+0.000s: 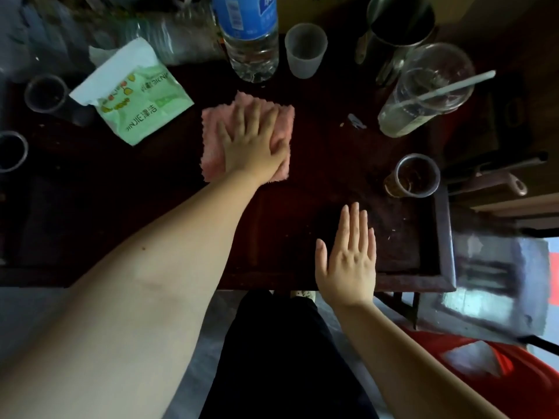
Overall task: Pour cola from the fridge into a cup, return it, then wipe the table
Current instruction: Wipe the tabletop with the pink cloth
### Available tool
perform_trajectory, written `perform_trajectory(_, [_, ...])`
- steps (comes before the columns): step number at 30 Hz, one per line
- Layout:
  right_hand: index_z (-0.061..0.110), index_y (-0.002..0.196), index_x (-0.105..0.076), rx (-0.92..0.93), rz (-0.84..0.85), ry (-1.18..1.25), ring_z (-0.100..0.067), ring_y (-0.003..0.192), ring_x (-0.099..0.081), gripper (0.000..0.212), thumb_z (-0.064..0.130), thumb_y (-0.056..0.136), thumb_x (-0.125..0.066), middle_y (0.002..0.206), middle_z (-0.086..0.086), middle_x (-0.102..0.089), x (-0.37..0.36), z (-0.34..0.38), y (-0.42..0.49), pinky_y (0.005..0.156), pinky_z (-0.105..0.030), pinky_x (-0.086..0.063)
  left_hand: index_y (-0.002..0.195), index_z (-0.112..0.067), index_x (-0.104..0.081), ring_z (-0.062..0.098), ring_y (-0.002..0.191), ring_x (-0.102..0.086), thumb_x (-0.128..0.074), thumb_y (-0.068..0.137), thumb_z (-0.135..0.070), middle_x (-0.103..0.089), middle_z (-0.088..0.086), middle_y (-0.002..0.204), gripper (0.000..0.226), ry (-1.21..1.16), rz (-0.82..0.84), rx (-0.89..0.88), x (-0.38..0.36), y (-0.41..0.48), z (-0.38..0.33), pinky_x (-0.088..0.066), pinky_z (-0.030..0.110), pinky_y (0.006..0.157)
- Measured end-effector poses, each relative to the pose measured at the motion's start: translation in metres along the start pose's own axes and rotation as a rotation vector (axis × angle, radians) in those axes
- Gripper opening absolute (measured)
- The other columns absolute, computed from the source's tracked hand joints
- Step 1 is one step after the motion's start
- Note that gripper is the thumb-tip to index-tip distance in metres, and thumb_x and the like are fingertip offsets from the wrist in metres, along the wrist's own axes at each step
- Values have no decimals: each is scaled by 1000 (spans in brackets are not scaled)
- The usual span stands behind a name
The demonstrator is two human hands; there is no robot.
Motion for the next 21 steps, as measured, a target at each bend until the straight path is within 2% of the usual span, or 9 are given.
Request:
perform_trajectory(5, [8,150,-7,10,-2,-30,-22,147,2,70,47,93,-20,159,-11,-5,0,0,0,119,-41,-6,149,-34,-2,28,144,11,-24,91,-55,6,2,159,66,8,-30,-5,-12,-46,17,-2,60,111])
perform_trajectory(13, [7,149,-9,0,-4,-35,-23,147,-2,72,50,93,-17,158,-13,-7,1,4,-2,119,-43,-9,149,-35,0,26,144,15,-17,88,-61,11,-1,159,69,27,20,-56,-22,-128,57,4,58,112])
perform_trajectory(18, [4,148,-13,-40,-41,-36,-25,146,-5,74,52,92,-18,157,-16,-11,5,13,-7,118,-47,-10,149,-34,7,26,142,22,-21,89,-61,17,0,158,71,40,68,-89,-23,-141,79,5,60,110])
perform_trajectory(21, [3,147,-17,-19,-79,-21,-25,146,-8,73,51,93,-23,156,-17,-16,4,39,-23,118,-43,-11,148,-33,10,27,142,22,-21,90,-61,17,0,157,72,40,77,-124,-22,-144,88,5,61,109])
Point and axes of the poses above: each hand's wrist, its own y-axis towards the middle knuckle, its own x-axis out of the back of the hand, z = x × y, the point moved 2 cm from there along y, towards the middle knuckle
